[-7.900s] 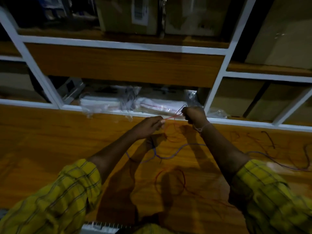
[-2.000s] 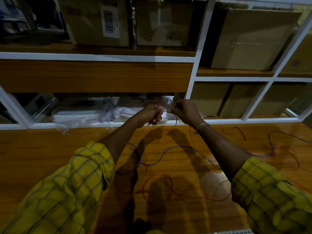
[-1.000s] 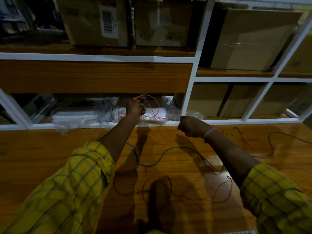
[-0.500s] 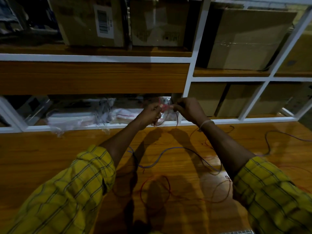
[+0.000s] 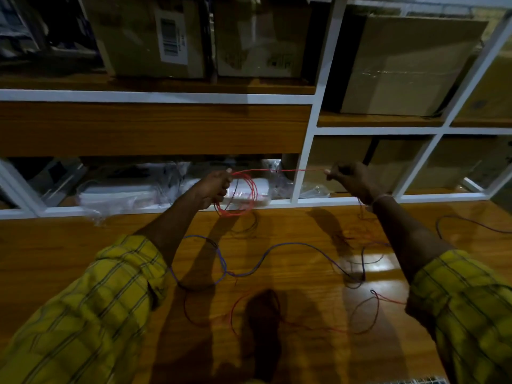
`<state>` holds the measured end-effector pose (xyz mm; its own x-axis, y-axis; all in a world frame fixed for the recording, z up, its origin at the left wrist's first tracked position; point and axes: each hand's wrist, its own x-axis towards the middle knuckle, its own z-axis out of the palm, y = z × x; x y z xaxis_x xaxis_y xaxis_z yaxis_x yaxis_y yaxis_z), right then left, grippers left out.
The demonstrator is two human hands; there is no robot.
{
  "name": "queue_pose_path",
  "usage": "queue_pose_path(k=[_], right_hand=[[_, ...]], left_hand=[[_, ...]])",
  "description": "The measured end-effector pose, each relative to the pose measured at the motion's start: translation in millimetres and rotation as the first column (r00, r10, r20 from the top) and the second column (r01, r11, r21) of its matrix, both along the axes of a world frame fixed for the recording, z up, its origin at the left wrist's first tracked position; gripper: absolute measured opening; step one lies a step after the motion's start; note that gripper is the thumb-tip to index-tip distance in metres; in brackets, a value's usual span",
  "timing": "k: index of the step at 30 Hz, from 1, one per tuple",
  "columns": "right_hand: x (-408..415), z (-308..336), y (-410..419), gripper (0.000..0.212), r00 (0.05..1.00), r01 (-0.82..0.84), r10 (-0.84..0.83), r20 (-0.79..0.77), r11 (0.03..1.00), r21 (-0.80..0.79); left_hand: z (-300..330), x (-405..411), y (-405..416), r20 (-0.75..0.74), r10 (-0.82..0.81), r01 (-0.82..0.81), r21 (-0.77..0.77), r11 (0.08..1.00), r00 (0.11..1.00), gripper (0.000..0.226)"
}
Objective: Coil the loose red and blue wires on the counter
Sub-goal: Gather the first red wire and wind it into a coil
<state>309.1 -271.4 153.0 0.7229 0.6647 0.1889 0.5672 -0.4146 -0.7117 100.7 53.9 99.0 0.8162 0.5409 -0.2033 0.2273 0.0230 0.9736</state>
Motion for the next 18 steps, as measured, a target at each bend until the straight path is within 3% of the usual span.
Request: queue_pose_path(k=[3, 5, 8, 11, 14, 18], right_hand=[[12, -10, -15, 0.027, 0.996, 0.085, -0.083, -0.027, 0.994, 0.073], [17, -16, -24, 0.025, 0.994, 0.112, -0.113, 0.01, 0.993, 0.032], [21, -27, -26, 0.016, 0.974, 0.129, -0.091, 0.207, 0.976, -0.177], [11, -34, -6, 0.013, 0.891, 0.137, 0.085, 0.447, 0.886, -0.442], [-17, -30, 24, 0.009, 0.865, 0.071, 0.289, 0.41, 0.739, -0.67], [-44, -21, 53, 0.016, 0.847, -0.187, 0.463, 0.262, 0.72, -0.669]], left_hand=[[-1, -9, 15, -0.016, 0.174, -0.174, -0.181, 0.968, 0.985, 0.031], [2, -15, 17, -0.001, 0.236, -0.226, -0.283, 0.932, 0.972, 0.039], [0, -15, 16, 0.014, 0.305, -0.279, -0.365, 0.888, 0.952, 0.044], [-8, 1, 13, -0.012, 0.361, -0.342, -0.347, 0.873, 0.933, 0.041], [-11, 20, 1, 0.019, 0.348, -0.319, -0.358, 0.878, 0.937, 0.045], [-1, 34, -26, 0.129, 0.284, -0.235, -0.303, 0.924, 0.95, 0.033]])
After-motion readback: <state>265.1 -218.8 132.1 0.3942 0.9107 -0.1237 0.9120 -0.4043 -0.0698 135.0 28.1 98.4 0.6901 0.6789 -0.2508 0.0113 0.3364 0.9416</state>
